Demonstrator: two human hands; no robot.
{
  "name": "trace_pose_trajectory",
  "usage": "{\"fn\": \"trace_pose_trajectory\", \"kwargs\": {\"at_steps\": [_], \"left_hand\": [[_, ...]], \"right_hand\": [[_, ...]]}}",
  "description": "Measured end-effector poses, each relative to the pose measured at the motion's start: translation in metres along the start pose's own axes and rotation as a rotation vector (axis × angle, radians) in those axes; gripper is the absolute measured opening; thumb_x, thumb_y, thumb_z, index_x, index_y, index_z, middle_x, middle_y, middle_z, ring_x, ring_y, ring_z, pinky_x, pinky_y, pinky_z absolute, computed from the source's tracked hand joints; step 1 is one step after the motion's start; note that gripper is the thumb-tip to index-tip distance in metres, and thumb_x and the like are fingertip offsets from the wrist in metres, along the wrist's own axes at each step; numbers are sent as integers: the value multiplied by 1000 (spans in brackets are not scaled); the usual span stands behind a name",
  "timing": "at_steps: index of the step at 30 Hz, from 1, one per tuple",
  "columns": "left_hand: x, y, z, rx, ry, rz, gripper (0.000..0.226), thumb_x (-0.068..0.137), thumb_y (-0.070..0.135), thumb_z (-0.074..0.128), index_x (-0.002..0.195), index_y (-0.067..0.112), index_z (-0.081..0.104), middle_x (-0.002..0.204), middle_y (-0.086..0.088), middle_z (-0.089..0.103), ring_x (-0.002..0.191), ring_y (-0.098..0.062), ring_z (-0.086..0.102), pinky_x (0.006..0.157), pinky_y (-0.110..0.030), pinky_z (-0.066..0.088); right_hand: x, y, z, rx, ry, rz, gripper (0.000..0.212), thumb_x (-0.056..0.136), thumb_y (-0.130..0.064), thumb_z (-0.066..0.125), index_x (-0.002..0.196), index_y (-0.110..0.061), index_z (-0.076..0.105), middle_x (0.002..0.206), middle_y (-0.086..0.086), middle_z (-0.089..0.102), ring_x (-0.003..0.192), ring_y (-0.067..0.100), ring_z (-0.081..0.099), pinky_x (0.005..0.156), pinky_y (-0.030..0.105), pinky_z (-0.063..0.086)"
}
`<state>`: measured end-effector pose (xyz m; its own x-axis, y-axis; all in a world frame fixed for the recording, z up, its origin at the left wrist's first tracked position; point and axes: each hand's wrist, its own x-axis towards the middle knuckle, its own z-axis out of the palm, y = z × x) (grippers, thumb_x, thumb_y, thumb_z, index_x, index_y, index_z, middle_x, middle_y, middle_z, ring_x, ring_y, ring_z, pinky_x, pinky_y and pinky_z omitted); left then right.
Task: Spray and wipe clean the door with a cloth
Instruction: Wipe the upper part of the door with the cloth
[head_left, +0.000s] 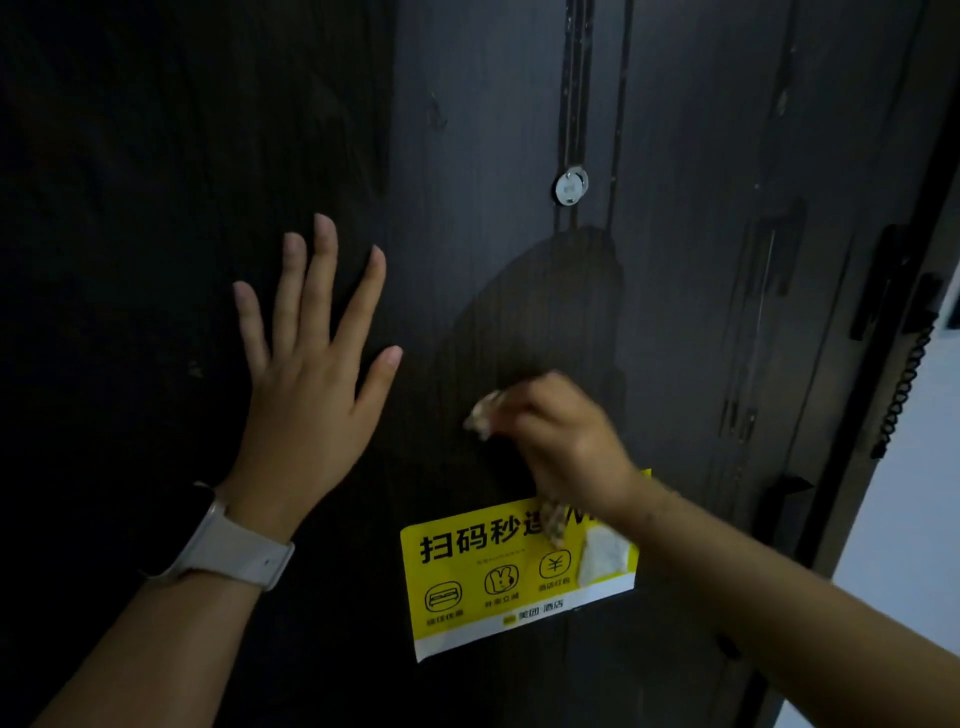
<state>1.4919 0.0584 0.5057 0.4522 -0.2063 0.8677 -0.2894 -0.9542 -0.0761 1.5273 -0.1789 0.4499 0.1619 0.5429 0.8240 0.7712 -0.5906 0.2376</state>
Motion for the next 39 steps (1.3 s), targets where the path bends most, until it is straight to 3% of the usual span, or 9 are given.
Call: {"fn": "trace_pose_trajectory", "kwargs": {"at_steps": [5, 7, 15, 17, 24, 27, 33, 35, 39], "left_hand": [[-3, -9, -8, -24, -11, 30, 67, 99, 36, 45, 155, 23, 12, 163, -5, -8, 149, -18, -12, 118, -46, -9], [-5, -12, -11, -39, -5, 51, 67, 97, 39, 43, 155, 23, 14, 163, -5, -5, 149, -18, -8, 119, -42, -9], [-15, -36, -15, 117, -2, -43, 72, 95, 53, 35, 156, 23, 9, 162, -12, -7, 149, -28, -10, 115, -60, -5], [-15, -40, -14, 193, -26, -17, 75, 95, 56, 30, 156, 22, 4, 162, -14, -9, 149, -30, -11, 114, -62, -5], [-15, -41, -12, 162, -7, -21, 78, 96, 57, 28, 155, 16, -2, 162, -11, -11, 149, -27, -12, 116, -58, -6], [-16, -41, -13, 114, 5, -19, 75, 98, 49, 28, 155, 12, -3, 162, -8, -13, 148, -23, -14, 116, -55, -8], [-17, -44, -15, 75, 23, 4, 66, 103, 35, 32, 155, 12, -1, 162, -6, -12, 148, -22, -14, 116, -53, -9], [-17, -44, -15, 78, 13, 2, 70, 101, 36, 36, 155, 13, -2, 161, -6, -14, 148, -23, -14, 116, -53, -9], [-17, -43, -15, 102, 9, -11, 71, 100, 36, 37, 155, 13, -2, 161, -6, -15, 148, -23, -15, 116, -53, -9]], "right_hand": [[60, 33, -45, -80, 555, 425, 6, 86, -1, 64, 82, 2, 68, 87, 6, 53, 79, 19, 53, 66, 23, 42], [73, 20, -31, -59, 622, 442, 4, 86, 0, 66, 83, 1, 69, 88, 6, 53, 80, 18, 53, 67, 22, 41], [-17, -43, 37, -1, -153, -51, 23, 91, -5, 56, 109, -2, 70, 104, 13, 65, 88, 27, 58, 67, 39, 51], [-14, -22, 13, -9, -102, -8, 23, 96, -13, 53, 103, -3, 72, 104, 12, 66, 91, 30, 61, 73, 37, 50], [97, 6, -29, -81, 679, 532, 8, 87, -6, 66, 81, -1, 68, 89, 4, 52, 80, 12, 52, 71, 11, 39], [103, -29, 8, -49, 608, 385, 8, 82, 3, 65, 85, -3, 69, 92, 14, 59, 86, 25, 57, 75, 27, 44], [13, -70, 56, -28, -149, -79, 21, 87, -2, 67, 108, -4, 70, 105, 13, 62, 90, 28, 56, 71, 38, 50], [18, -53, 38, -57, -119, -34, 16, 87, -4, 66, 102, -6, 72, 101, 11, 63, 90, 27, 57, 72, 36, 49], [92, -23, -13, -93, 393, 266, 9, 85, 0, 60, 80, 0, 67, 85, 10, 53, 79, 25, 52, 68, 26, 41]]}}
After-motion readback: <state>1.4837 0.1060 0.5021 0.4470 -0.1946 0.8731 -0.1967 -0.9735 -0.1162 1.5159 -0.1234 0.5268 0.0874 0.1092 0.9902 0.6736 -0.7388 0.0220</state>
